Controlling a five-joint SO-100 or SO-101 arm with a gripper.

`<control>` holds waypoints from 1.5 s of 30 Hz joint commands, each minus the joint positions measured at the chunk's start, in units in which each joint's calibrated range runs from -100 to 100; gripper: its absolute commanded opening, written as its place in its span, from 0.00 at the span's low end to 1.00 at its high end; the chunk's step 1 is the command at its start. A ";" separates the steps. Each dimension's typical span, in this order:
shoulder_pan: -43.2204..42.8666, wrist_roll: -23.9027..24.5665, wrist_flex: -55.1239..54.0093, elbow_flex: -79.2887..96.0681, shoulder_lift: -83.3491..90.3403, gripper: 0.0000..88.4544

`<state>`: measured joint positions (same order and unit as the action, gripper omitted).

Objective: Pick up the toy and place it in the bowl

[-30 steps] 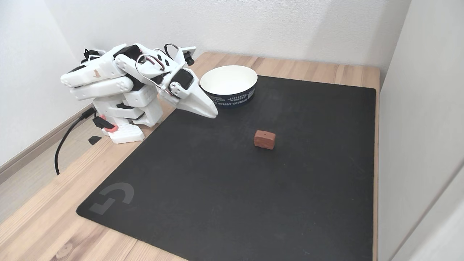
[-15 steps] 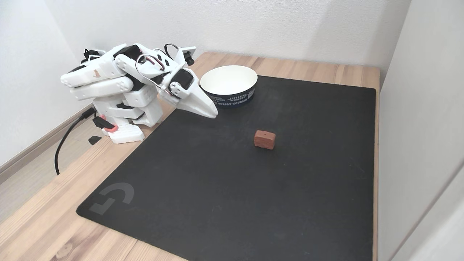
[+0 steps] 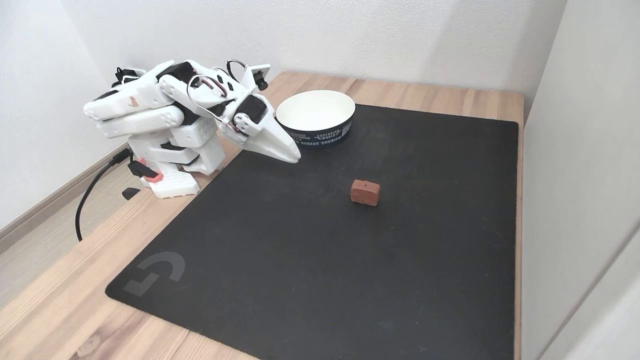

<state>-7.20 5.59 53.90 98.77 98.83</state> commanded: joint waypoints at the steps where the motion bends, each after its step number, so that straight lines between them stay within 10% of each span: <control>1: 0.63 0.16 -0.14 0.69 0.58 0.03; 29: 0.55 0.10 0.54 -4.54 -1.17 0.03; 45: 0.05 -0.21 -0.22 -39.60 -41.19 0.03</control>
<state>-7.03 5.53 53.90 67.60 63.11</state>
